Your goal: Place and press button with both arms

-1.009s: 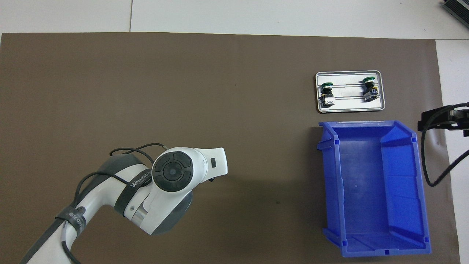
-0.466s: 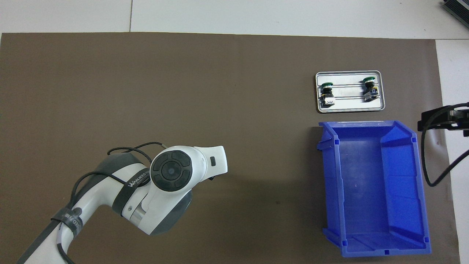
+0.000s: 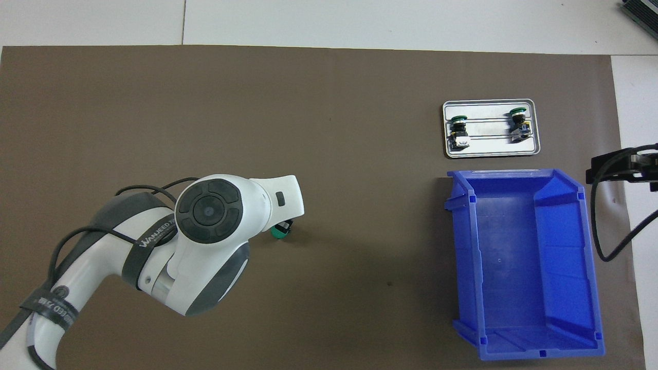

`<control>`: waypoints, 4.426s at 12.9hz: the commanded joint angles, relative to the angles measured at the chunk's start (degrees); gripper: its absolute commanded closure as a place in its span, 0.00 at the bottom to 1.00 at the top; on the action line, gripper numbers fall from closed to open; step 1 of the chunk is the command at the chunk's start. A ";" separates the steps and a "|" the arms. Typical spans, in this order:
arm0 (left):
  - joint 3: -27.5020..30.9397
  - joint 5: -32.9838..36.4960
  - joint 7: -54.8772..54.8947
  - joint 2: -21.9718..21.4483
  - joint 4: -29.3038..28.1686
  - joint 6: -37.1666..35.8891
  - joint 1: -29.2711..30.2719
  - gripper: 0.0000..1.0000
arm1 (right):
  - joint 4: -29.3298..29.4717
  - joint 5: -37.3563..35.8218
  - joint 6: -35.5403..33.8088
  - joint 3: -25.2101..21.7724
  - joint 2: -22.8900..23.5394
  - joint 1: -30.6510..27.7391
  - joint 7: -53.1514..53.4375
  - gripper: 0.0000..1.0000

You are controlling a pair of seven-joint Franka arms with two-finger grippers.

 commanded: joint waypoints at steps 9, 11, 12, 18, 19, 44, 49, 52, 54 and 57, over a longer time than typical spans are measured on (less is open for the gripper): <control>16.24 -5.35 -0.29 -6.72 10.03 -18.90 5.18 0.00 | -0.54 -0.31 0.55 -0.21 -0.28 0.16 -0.81 0.00; 17.93 -5.90 -0.11 -5.58 16.36 -22.68 5.01 0.00 | -0.54 -0.31 0.55 -0.21 -0.28 0.07 -0.81 0.00; 18.80 -5.90 0.41 -4.45 20.40 -25.92 4.83 0.00 | -0.54 -0.31 0.55 -0.21 -0.28 0.07 -0.81 0.00; 23.90 -5.99 2.78 0.67 35.64 -38.00 2.46 0.00 | -0.54 -0.31 -1.29 -0.30 -1.15 -0.45 -0.99 0.00; 24.69 -5.99 5.05 -0.64 34.51 -39.04 2.37 0.00 | -0.71 -0.31 -1.47 -0.30 -1.42 0.07 -1.16 0.00; 25.93 -5.81 7.71 -5.23 25.98 -37.29 3.42 0.00 | -12.58 1.89 46.51 1.37 21.07 44.54 33.65 0.00; 25.93 -5.81 7.71 -5.23 25.98 -37.29 3.42 0.00 | -12.58 -4.88 53.89 1.46 27.76 46.65 32.77 0.00; 25.93 -5.81 7.71 -5.23 25.98 -37.29 3.42 0.00 | -12.58 -5.14 54.86 1.46 28.81 46.74 30.04 0.00; 25.93 -5.81 7.71 -5.23 25.98 -37.29 3.42 0.00 | -12.76 -5.76 56.97 1.46 29.60 47.18 29.34 0.00; 25.93 -5.81 7.71 -5.23 25.98 -37.29 3.42 0.00 | -12.93 -6.46 57.15 1.37 29.69 47.18 28.28 0.03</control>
